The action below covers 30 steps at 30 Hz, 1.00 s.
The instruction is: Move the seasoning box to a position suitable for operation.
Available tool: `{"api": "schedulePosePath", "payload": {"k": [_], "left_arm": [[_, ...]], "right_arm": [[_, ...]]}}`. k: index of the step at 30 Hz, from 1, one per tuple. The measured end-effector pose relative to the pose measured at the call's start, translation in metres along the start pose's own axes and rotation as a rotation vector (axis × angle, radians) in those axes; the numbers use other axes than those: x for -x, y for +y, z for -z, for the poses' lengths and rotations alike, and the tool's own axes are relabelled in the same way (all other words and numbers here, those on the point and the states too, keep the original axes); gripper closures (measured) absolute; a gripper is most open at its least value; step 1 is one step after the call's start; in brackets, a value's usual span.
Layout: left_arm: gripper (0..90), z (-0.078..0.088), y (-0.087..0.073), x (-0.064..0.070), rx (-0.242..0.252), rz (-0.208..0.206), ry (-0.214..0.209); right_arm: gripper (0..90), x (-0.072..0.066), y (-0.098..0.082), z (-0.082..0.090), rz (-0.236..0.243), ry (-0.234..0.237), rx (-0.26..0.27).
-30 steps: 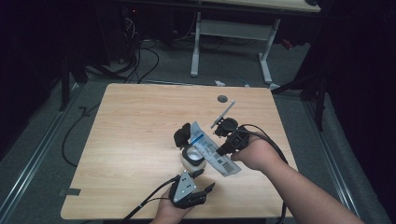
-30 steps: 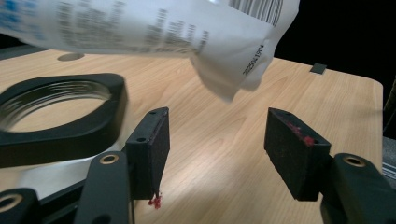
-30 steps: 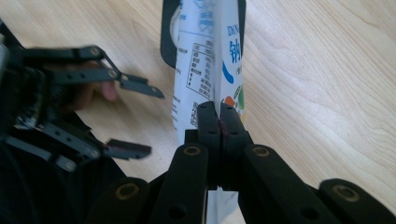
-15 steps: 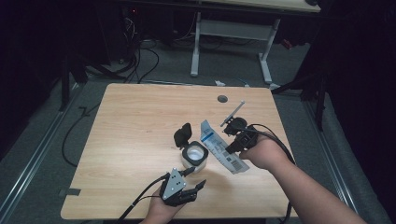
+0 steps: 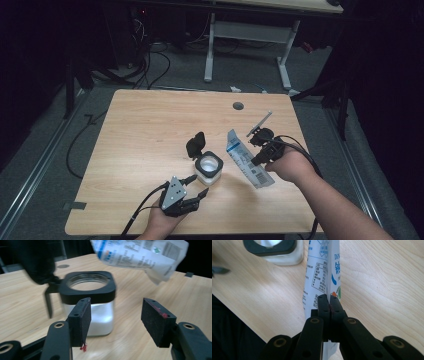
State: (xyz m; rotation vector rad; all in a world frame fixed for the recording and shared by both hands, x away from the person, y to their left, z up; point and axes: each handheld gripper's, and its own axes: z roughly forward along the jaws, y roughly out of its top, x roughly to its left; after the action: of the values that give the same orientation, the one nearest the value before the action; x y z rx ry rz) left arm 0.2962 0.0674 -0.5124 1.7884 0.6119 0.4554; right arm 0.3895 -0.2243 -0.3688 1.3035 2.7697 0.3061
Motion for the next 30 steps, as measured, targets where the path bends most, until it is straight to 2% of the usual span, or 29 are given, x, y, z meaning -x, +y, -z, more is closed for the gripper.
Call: {"api": "schedulePosePath", "payload": {"k": [5,8,14,15,16,17,19,27,30], "left_arm": [[41.7,0.011,0.0,-0.015,-0.007,0.01,0.026],[41.7,0.019,0.0,-0.022,-0.014,-0.005,0.036],[41.7,0.029,-0.007,-0.036,-0.031,-0.002,0.066],[41.7,0.031,-0.009,-0.039,-0.033,0.002,0.07],[41.7,0.032,-0.011,-0.042,-0.035,0.016,0.07],[41.7,0.034,-0.012,-0.045,-0.045,0.032,0.061],[41.6,0.037,-0.016,-0.051,-0.044,0.062,0.056],[41.7,0.046,-0.019,-0.062,-0.034,0.097,0.081],[41.7,0.047,-0.019,-0.063,-0.032,0.098,0.082]], "right_arm": [[90.0,0.008,-0.006,-0.005,-0.025,-0.006,0.001],[90.0,0.014,-0.009,-0.007,-0.036,-0.013,-0.003],[90.0,0.021,-0.014,-0.014,-0.053,-0.013,-0.015],[90.0,0.022,-0.014,-0.015,-0.049,-0.012,-0.014],[90.0,0.021,-0.015,-0.016,-0.067,-0.013,-0.02],[90.0,0.023,-0.015,-0.017,-0.046,-0.012,-0.012],[90.0,0.024,-0.016,-0.019,-0.058,-0.013,-0.01],[90.0,0.031,-0.021,-0.022,-0.075,-0.018,-0.001],[89.9,0.032,-0.023,-0.023,-0.086,-0.018,0.0]]}}
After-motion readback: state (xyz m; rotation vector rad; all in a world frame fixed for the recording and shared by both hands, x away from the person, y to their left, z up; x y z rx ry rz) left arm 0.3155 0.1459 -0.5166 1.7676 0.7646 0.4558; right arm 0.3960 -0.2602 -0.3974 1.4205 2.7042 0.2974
